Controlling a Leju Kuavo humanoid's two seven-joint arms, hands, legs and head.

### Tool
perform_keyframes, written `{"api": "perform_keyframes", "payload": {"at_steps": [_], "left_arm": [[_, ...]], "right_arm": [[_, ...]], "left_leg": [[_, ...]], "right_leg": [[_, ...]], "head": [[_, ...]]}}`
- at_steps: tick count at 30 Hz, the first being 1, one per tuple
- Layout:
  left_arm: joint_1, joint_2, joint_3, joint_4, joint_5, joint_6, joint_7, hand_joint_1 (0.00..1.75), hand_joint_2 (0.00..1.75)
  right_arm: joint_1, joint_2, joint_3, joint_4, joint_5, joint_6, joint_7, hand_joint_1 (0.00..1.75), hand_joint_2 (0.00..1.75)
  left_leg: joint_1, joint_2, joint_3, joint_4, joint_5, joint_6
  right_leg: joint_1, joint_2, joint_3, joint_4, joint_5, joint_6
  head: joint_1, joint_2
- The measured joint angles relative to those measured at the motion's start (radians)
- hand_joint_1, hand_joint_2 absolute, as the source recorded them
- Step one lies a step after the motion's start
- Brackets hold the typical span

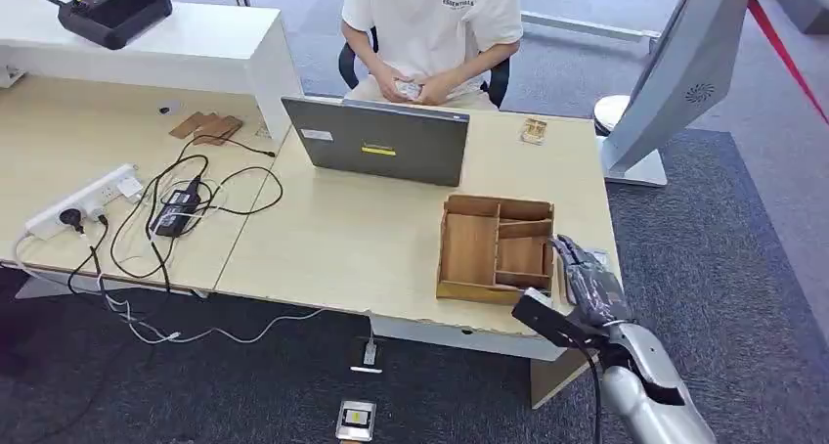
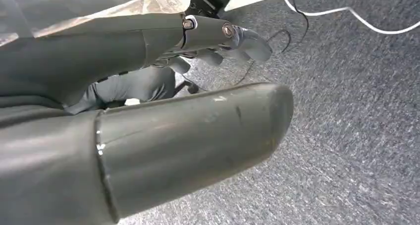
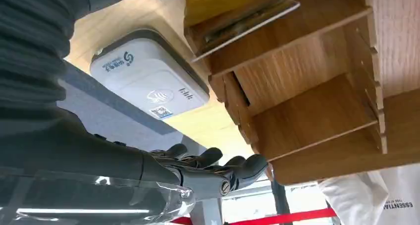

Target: Pass the card to the sensor for recognition and then transmit it.

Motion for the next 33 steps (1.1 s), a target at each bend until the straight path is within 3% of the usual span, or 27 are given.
{"api": "perform_keyframes", "payload": {"at_steps": [8,19,33], "left_arm": [[0.000,0.000,0.002,0.000,0.000,0.001,0.001,0.00,0.00],[-0.001,-0.001,0.006,0.000,-0.013,0.003,-0.004,0.00,0.00],[-0.004,-0.001,0.006,0.000,-0.016,-0.003,-0.008,0.00,0.00]], "right_arm": [[-0.005,0.000,0.006,0.028,0.008,-0.011,-0.006,0.00,1.75],[-0.025,0.031,0.012,0.057,0.043,-0.147,-0.055,0.00,1.75],[-0.028,0.055,0.016,0.081,0.043,-0.161,-0.063,0.00,1.75]], "left_leg": [[0.000,0.000,0.000,0.000,0.000,0.000],[0.000,0.000,0.000,0.000,0.000,0.000],[0.000,0.000,0.000,0.000,0.000,0.000]], "right_leg": [[0.000,0.000,0.000,0.000,0.000,0.000],[0.000,0.000,0.000,0.000,0.000,0.000],[0.000,0.000,0.000,0.000,0.000,0.000]], "head": [[0.000,0.000],[0.000,0.000],[0.000,0.000]]}}
